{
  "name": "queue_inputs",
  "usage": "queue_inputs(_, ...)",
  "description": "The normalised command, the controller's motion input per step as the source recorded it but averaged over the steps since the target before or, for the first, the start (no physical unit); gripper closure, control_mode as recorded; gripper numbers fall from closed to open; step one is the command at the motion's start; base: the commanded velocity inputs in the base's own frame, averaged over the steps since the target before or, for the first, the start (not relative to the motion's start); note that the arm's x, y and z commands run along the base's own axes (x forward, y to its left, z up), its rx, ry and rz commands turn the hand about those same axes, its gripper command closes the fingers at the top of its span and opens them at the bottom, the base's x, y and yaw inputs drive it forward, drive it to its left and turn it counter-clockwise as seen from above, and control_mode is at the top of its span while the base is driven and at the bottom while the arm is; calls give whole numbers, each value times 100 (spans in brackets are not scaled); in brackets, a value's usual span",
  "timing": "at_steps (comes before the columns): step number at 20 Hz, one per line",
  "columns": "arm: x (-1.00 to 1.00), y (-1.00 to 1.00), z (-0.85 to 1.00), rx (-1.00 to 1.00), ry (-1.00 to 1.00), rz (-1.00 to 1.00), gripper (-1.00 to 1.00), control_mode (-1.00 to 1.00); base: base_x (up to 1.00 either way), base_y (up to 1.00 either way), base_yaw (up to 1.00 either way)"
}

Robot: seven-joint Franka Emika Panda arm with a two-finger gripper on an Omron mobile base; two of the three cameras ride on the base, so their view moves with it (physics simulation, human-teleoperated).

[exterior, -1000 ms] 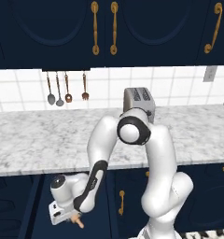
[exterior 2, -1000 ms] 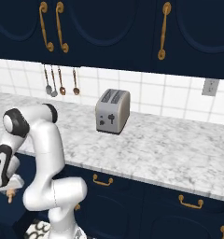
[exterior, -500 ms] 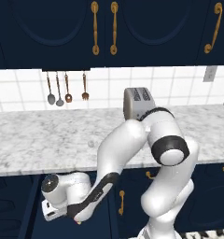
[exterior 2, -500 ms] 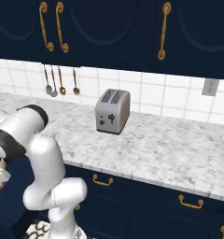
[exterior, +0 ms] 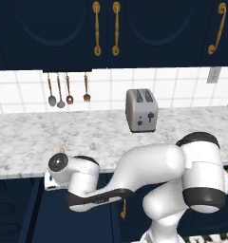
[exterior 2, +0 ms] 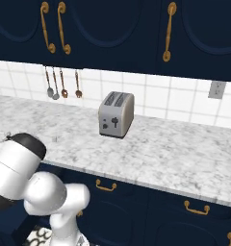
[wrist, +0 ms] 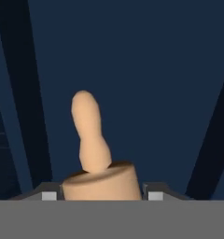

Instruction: Pick the rolling pin from the drawer and place it on the counter.

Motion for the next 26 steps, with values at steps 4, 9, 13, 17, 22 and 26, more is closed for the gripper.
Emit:
queue_inputs(4,100,38,28,-4,11,-7,100,-100,0,0,0)
queue_inputs(9,100,51,4,-16,33,3,100,-100,0,0,0)
queue_inputs(13,98,54,5,-7,8,0,100,-100,0,0,0)
queue_inputs(17,100,44,-38,0,-9,0,100,-100,0,0,0)
queue_inputs(22,53,15,-18,0,-11,-6,-100,-100,0,0,0)
queue_inputs(26,-24,-93,14,0,0,-9,-100,-100,0,0,0)
